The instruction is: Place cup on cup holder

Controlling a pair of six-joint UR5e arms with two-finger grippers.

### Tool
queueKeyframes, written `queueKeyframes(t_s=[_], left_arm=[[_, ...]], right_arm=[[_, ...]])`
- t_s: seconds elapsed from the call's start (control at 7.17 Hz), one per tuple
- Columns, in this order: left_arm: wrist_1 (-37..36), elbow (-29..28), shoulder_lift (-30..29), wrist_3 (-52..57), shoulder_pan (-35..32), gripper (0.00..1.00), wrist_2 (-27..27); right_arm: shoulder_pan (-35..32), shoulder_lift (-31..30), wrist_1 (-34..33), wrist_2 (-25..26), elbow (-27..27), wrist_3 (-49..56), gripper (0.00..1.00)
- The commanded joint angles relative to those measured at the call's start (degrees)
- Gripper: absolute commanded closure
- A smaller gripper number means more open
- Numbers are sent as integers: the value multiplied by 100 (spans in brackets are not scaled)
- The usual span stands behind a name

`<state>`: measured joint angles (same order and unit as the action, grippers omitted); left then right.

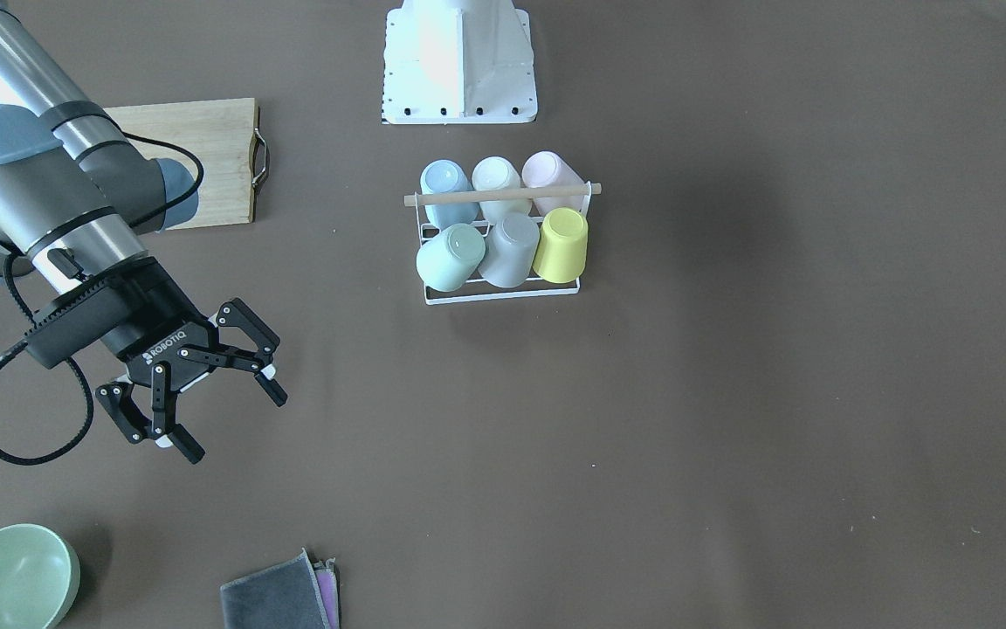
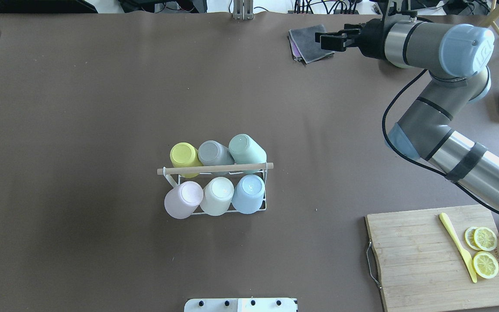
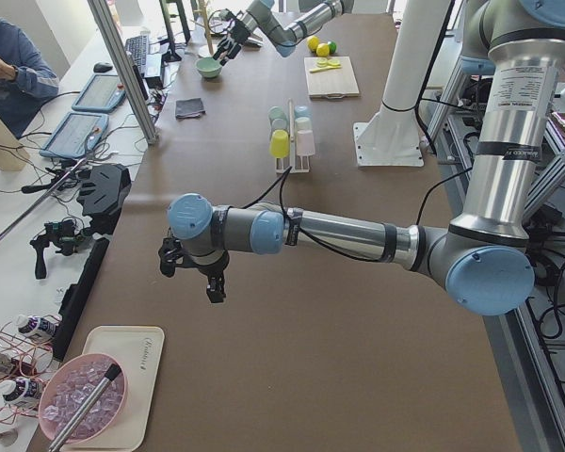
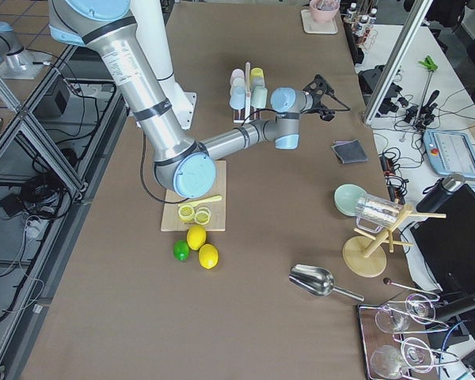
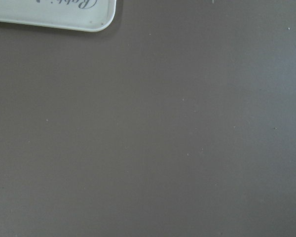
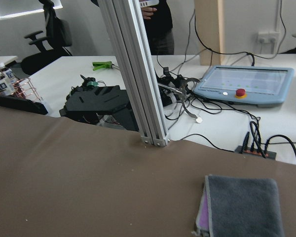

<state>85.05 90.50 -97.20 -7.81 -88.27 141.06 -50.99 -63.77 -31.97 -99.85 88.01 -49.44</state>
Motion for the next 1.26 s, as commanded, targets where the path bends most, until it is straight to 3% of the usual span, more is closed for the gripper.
queueKeyframes(t_s=[0.0,0.14,0.28,0.42,0.56,0.84,1.12], left_arm=[[20,-32,192,585,-164,2,-445],[20,-32,280,692,-173,2,-526],[20,-24,272,676,-173,2,-806],[12,-6,272,693,-173,3,-939],[38,-6,307,685,-182,3,-905],[-32,29,325,685,-191,3,-862],[-15,29,368,693,-217,2,-597]], right_arm=[[1,-861,-2115,18,1617,-224,0],[-129,-1274,-3077,1,2144,-198,0],[-296,-1400,-3887,-43,2271,-120,0],[-620,-1323,-4957,-278,2290,386,0],[-1067,-1323,-5934,-629,2360,1592,0],[-1841,-1794,-6566,-1601,2317,2463,0],[-2947,-2829,-6550,-2903,2273,3731,0]])
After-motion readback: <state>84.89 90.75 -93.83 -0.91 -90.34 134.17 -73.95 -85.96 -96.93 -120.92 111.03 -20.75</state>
